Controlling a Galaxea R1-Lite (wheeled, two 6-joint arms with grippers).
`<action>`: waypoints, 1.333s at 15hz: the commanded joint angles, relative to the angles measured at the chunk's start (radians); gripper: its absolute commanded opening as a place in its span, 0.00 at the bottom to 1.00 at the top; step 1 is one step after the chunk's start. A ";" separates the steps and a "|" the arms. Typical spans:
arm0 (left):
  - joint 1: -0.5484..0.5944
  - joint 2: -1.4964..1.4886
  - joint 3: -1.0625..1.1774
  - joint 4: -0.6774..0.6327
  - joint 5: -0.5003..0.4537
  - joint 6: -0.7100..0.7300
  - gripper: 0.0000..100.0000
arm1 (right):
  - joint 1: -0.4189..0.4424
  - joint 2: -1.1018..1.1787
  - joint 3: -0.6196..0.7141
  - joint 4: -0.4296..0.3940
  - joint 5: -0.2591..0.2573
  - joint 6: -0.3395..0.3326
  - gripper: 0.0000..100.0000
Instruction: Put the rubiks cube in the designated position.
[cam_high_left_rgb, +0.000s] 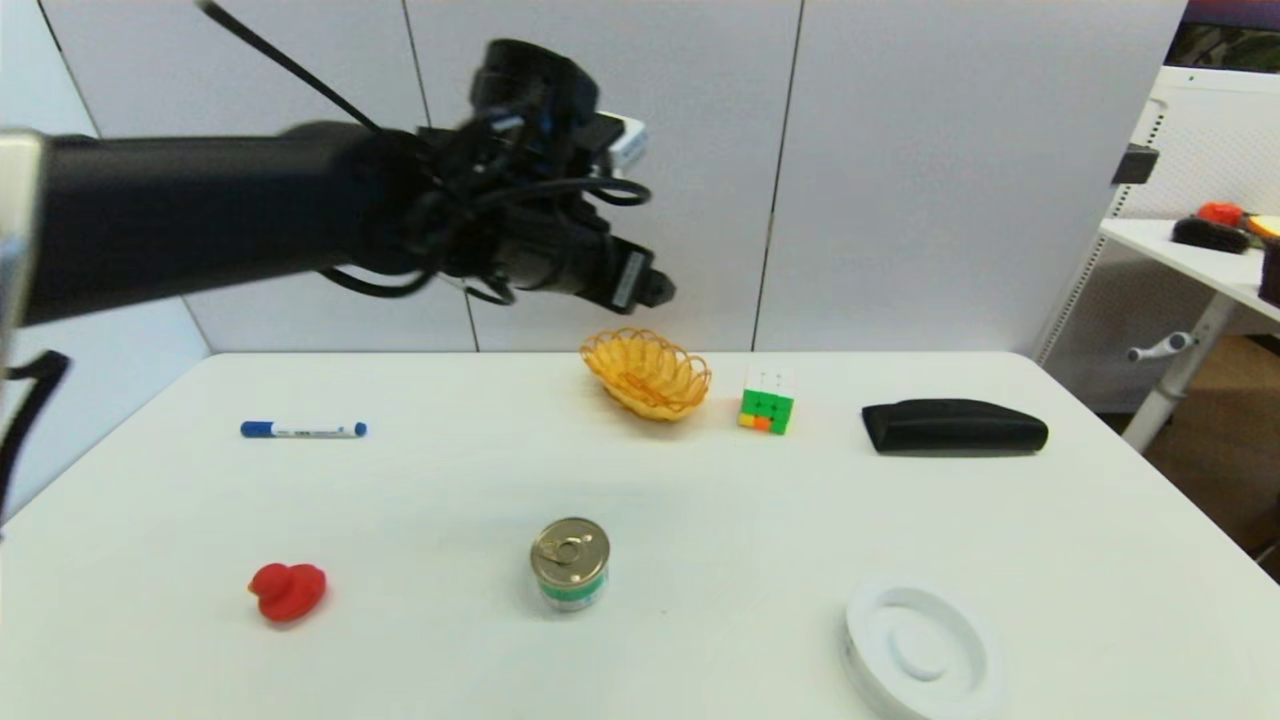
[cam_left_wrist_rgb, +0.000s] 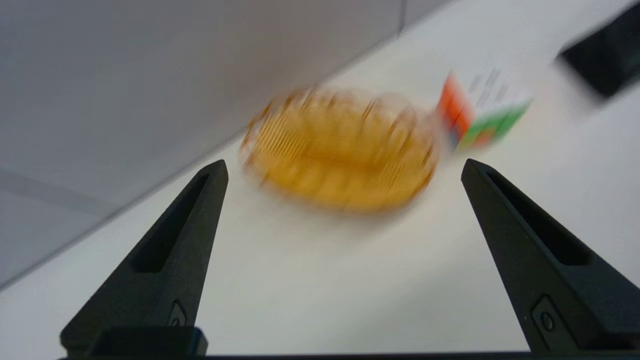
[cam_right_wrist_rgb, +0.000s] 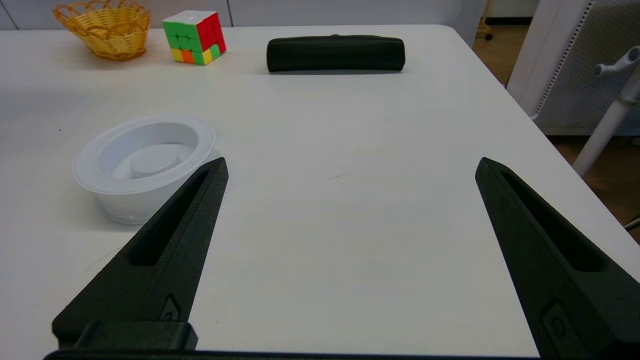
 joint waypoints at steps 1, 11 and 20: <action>0.190 -0.282 0.223 0.140 -0.216 0.041 1.00 | 0.000 0.001 0.002 0.000 0.000 0.000 1.00; 0.482 -0.926 1.015 -0.368 -0.329 0.015 1.00 | 0.000 0.001 0.002 0.000 0.000 0.000 1.00; 0.597 -1.604 1.678 -0.508 -0.301 -0.034 1.00 | 0.000 0.001 0.002 0.000 0.000 0.000 1.00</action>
